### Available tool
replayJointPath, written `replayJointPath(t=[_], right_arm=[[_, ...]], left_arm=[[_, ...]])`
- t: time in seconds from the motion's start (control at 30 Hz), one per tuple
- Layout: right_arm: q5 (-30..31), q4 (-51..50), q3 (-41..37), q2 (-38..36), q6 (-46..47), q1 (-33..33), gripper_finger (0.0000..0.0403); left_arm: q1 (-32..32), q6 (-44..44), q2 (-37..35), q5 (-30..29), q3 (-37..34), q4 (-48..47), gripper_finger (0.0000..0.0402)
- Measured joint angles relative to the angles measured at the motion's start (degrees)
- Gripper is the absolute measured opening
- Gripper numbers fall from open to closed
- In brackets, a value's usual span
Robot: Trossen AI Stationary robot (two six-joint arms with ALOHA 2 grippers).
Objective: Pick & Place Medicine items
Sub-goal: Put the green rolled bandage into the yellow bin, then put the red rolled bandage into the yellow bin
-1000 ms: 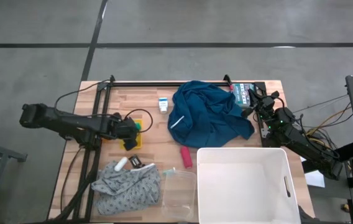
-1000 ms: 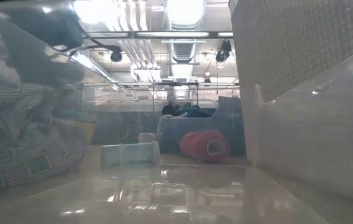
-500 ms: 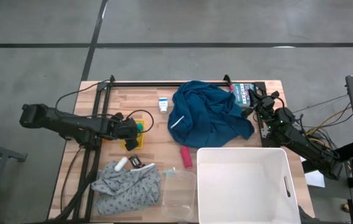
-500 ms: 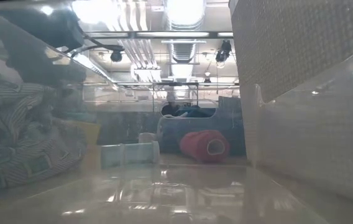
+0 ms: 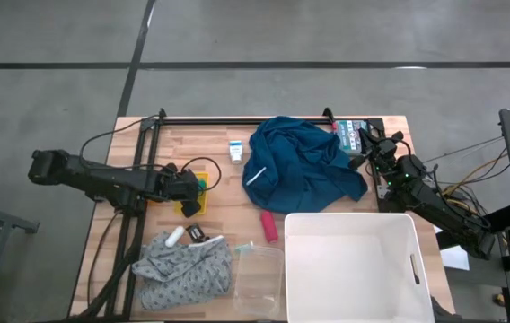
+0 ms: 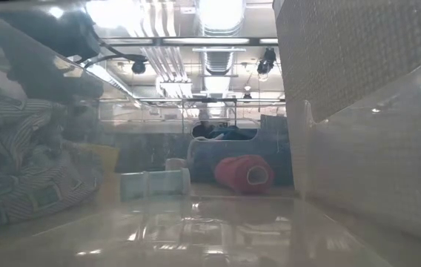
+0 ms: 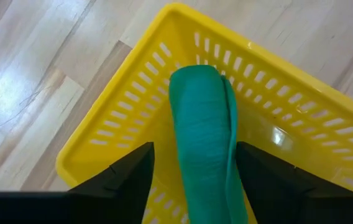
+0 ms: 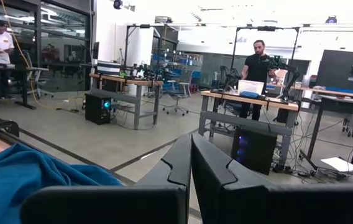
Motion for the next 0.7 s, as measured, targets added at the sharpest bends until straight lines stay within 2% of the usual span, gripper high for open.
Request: replayJointPath(t=[0.33, 0.7], right_arm=[[0.0, 0.0, 0.0, 0.0, 0.0, 0.0, 0.0008], [0.0, 0.0, 0.0, 0.0, 0.0, 0.0, 0.0008]], left_arm=[[0.0, 0.0, 0.0, 0.1, 0.0, 0.0, 0.0281], [0.0, 0.5, 0.0, 1.6, 0.5, -0.1, 0.0276]])
